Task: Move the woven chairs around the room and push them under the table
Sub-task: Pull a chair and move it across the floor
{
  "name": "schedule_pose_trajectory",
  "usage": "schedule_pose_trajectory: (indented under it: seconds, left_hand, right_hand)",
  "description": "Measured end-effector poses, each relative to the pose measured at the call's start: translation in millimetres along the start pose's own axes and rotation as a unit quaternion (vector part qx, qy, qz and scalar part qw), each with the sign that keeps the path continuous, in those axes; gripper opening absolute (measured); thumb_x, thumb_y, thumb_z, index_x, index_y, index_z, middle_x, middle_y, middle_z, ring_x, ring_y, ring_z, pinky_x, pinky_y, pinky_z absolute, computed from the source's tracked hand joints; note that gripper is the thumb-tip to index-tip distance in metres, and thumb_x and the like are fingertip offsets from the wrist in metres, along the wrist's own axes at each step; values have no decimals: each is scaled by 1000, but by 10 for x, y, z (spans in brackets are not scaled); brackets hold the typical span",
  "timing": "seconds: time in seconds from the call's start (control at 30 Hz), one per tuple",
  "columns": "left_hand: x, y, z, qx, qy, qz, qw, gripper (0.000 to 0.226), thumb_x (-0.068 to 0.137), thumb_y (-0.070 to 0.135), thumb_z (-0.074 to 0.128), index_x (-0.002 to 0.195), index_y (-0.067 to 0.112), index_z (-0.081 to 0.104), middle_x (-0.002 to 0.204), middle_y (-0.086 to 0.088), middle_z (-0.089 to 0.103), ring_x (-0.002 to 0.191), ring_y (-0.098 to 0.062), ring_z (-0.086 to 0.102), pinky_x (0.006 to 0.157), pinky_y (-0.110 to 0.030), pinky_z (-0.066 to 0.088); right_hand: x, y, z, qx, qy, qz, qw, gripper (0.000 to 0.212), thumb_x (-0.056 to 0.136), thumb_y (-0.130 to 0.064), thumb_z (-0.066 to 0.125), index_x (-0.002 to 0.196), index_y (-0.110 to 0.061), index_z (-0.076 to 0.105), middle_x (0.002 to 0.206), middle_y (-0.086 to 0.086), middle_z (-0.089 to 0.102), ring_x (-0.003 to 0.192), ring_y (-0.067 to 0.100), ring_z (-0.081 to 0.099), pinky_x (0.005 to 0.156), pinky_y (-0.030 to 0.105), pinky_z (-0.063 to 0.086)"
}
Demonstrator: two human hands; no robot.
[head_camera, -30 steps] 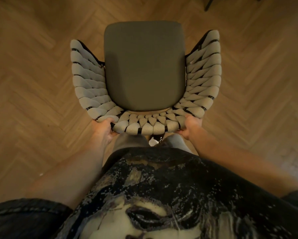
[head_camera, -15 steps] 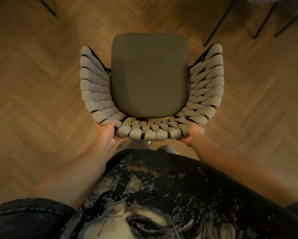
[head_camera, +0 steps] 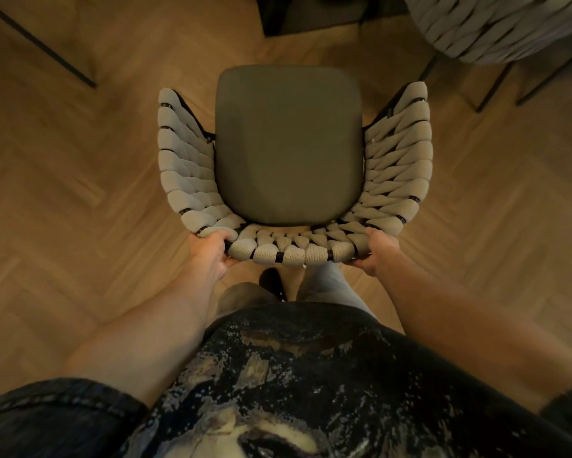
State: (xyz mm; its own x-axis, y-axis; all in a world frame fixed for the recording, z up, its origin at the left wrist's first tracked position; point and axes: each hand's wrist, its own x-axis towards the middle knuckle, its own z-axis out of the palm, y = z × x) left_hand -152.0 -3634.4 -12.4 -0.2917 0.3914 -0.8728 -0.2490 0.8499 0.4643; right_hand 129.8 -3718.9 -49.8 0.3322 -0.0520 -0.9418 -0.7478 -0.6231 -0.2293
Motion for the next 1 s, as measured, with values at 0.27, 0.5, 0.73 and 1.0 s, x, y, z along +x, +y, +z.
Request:
schedule_pose_trajectory:
  seconds: [0.27,0.5,0.73,1.0]
  left_hand:
    - [291,642,913,-21,21,-5,1000,55,90,-7,60,133,24,44,113,-7,63,100,-34,66,60,-53,58]
    - [522,1134,1650,-58,26,-25,998,60,89,-6,62,136,27,45,122,-13,65,103,-35,68,63,-56,60]
    - [724,1679,2224,-86,22,-44,995,64,91,-7,61,139,30,41,125,-9,60,112,-35,62,85,-64,54]
    - [945,2156,2701,-60,45,-42,996,71,82,-7,70,139,26,44,128,-12,60,111,-35,62,54,-45,58]
  right_hand:
    - [285,-1146,490,-18,-5,-6,1000,51,98,-23,66,144,-21,44,135,16,58,119,46,59,76,76,52]
    - [410,-2182,884,-48,-11,-22,999,47,98,-21,65,141,-23,47,129,14,62,111,43,65,58,67,57]
    - [451,-2936,1326,-66,-8,-21,998,48,97,-23,67,141,-22,47,130,14,63,112,43,64,61,67,58]
    - [491,-3579,1699,-75,3,-17,997,48,99,-23,66,143,-22,45,134,14,59,116,43,62,55,60,57]
